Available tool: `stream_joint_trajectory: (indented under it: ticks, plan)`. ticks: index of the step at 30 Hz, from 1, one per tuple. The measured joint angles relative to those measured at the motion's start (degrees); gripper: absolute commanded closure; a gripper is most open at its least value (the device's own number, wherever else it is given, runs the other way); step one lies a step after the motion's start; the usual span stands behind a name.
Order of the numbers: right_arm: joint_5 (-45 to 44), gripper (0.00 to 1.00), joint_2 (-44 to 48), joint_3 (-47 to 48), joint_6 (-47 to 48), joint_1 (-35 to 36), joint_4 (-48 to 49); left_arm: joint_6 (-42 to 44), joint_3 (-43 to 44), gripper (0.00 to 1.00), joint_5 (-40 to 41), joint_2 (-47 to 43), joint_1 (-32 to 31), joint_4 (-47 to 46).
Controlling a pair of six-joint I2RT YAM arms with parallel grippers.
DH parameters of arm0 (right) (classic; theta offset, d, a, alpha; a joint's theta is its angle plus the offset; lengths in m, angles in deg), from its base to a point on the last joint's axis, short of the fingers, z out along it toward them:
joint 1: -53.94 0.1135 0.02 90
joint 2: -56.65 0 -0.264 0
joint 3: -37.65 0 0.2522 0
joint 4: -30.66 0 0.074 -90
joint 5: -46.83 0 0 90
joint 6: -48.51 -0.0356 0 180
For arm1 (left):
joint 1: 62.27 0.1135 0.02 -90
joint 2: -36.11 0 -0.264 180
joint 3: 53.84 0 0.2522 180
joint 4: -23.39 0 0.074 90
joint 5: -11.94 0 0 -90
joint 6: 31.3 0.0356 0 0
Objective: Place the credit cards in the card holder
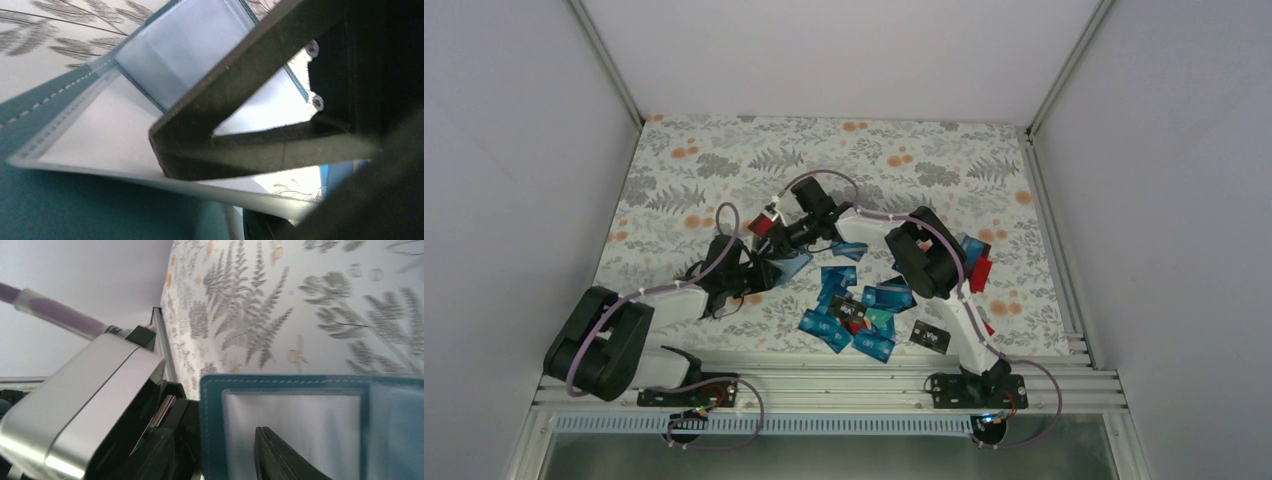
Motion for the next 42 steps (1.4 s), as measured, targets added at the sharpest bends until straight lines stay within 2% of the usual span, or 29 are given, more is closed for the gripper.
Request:
stream_joint_trajectory:
  ticks: [5, 10, 17, 24, 27, 29, 30, 37, 42]
  plan:
    - [-0.92, 0.60, 0.04, -1.75, 1.16, -1.81, -0.76, 0.02, 1.55, 0.76, -4.52, 5.97, -0.02, -5.53]
    - [-2.03, 0.60, 0.09, -4.28, 1.75, -3.54, -0.90, 0.13, 3.67, 0.72, -6.47, 8.37, 0.00, -6.12]
    - [-1.51, 0.61, 0.09, -5.66, 1.40, -3.45, 0.07, 1.07, 2.58, 0.57, -4.98, 1.14, -0.07, -0.92]
    - [-0.02, 0.56, 0.09, -5.86, 1.11, -3.21, 1.16, 1.05, 1.99, 0.52, -1.01, -10.49, -0.07, 8.07]
    - [0.85, 0.55, 0.09, -6.23, 1.18, -3.17, 1.62, 0.83, 1.62, 0.59, 1.73, -15.89, -0.07, 11.63]
    - [1.38, 0.55, 0.09, -6.27, 1.22, -3.15, 1.75, 0.57, 1.51, 0.71, 3.30, -16.81, -0.07, 12.90]
    - [1.64, 0.57, 0.09, -6.27, 1.29, -3.13, 1.79, 0.48, 1.51, 0.73, 4.11, -16.41, -0.07, 13.53]
    - [2.56, 0.68, 0.11, -6.36, 1.70, -3.02, 2.14, -0.09, -0.09, 0.83, 9.05, -12.68, -0.07, 14.75]
    - [2.95, 0.75, 0.59, -6.78, 1.84, -2.56, 2.14, -0.02, -0.09, 0.84, 10.78, -10.32, -0.07, 13.90]
